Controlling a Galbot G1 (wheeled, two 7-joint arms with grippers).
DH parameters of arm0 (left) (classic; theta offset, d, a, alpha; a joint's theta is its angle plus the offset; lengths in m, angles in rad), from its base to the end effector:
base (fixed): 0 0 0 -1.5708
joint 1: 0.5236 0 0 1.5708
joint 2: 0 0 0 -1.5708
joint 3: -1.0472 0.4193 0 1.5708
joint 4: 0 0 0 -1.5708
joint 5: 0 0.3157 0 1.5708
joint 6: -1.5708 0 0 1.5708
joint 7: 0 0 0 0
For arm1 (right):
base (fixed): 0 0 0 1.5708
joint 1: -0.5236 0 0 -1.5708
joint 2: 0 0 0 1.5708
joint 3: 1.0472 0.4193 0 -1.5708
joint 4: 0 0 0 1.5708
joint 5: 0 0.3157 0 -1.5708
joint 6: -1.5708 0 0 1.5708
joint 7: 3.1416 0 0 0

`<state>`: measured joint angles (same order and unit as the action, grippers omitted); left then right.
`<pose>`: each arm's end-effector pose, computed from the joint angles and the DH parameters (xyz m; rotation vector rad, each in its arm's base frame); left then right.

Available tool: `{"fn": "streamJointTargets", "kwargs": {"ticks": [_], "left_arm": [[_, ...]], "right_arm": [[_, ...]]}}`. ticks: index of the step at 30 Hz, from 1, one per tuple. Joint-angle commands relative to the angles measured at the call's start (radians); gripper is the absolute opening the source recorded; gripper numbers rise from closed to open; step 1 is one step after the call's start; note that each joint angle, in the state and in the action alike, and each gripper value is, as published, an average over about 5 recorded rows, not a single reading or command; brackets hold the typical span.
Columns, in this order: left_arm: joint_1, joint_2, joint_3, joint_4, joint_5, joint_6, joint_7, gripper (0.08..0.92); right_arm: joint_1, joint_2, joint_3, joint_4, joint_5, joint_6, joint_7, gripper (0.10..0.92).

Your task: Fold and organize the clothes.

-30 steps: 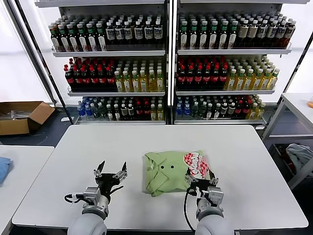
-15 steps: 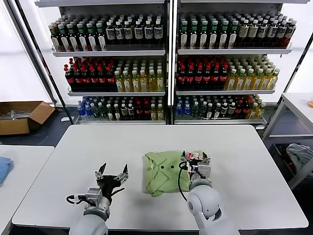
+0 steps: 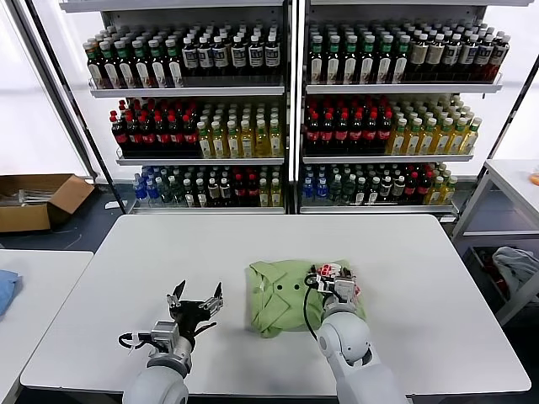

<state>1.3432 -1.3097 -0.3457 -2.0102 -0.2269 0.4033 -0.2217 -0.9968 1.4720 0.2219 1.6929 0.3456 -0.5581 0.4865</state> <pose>0.1848 0.0247 -0.3579 -0.0787 -2.8318 -0.0622 0.3184 0.0551 -0.3726 -0.1205 -2.6685 -0.0586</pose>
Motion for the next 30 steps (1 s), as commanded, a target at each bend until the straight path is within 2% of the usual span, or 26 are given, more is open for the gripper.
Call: {"fn": "streamJointTargets", "kwargs": {"ticks": [1, 8, 12, 17, 23, 27, 30], "left_arm": [[-0.002, 0.002, 0.0, 0.003, -0.001, 0.001, 0.0, 0.823], [0.002, 0.001, -0.002, -0.002, -0.001, 0.003, -0.001, 0.823], [0.005, -0.003, -0.005, -0.009, 0.0, -0.001, -0.003, 0.823], [0.018, -0.021, -0.009, -0.025, 0.001, -0.027, -0.012, 0.823], [0.048, -0.044, -0.01, -0.047, 0.013, -0.078, -0.015, 0.823], [0.046, -0.054, -0.015, -0.044, 0.014, -0.115, -0.014, 0.823], [0.036, -0.064, -0.017, -0.033, 0.012, -0.139, -0.015, 0.823]], "right_arm": [[0.008, 0.012, 0.003, -0.05, 0.044, -0.019, 0.013, 0.823], [0.001, 0.017, 0.003, -0.029, 0.056, -0.017, 0.02, 0.823], [-0.008, 0.013, 0.007, 0.043, 0.042, 0.024, -0.005, 0.823], [-0.056, -0.032, 0.009, 0.19, -0.109, 0.087, -0.065, 0.823], [-0.23, -0.199, 0.045, 0.35, -0.312, 0.108, -0.124, 0.823], [-0.391, -0.285, 0.116, 0.372, -0.33, 0.161, -0.142, 0.823], [-0.488, -0.291, 0.164, 0.362, -0.323, 0.202, -0.14, 0.823]]}}
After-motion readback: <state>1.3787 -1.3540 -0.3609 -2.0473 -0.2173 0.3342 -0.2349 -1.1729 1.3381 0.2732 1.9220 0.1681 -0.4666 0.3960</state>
